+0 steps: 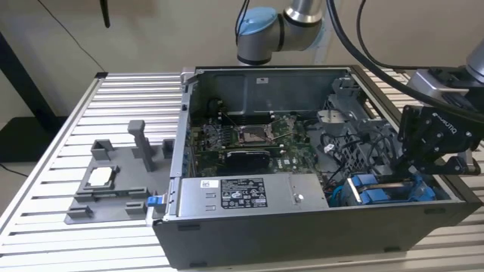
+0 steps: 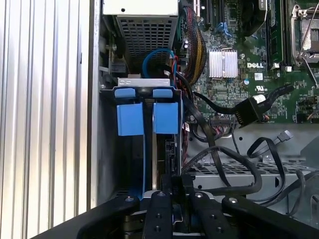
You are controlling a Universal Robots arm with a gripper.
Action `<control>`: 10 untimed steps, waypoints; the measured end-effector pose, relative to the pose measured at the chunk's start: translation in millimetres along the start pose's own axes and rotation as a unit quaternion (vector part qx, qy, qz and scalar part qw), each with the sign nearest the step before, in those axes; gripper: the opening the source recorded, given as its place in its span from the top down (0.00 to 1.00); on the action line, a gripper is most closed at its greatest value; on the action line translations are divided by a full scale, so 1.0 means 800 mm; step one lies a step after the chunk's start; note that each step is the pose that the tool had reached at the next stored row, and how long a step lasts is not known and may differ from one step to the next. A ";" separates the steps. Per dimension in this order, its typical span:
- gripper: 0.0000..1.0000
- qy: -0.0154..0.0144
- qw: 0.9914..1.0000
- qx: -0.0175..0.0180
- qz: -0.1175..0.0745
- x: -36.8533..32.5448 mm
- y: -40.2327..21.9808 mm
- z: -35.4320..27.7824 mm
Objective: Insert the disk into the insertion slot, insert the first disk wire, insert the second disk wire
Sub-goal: 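Insert the first disk wire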
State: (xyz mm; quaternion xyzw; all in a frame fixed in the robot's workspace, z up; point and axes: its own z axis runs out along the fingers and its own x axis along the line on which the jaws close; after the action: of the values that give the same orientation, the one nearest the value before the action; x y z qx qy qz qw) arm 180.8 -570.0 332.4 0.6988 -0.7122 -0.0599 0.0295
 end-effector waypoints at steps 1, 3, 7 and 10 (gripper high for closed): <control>0.81 0.000 1.000 0.000 0.000 0.0001 0.0000 0.0001; 0.79 0.000 1.000 0.000 0.000 0.0002 0.0001 0.0003; 0.73 0.000 1.000 0.000 0.000 0.0002 0.0006 -0.0040; 0.73 0.000 1.000 0.000 0.000 -0.0004 0.0021 -0.0160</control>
State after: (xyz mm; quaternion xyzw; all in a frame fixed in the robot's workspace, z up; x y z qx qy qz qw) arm 180.7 -570.3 345.3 0.6988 -0.7122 -0.0600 0.0294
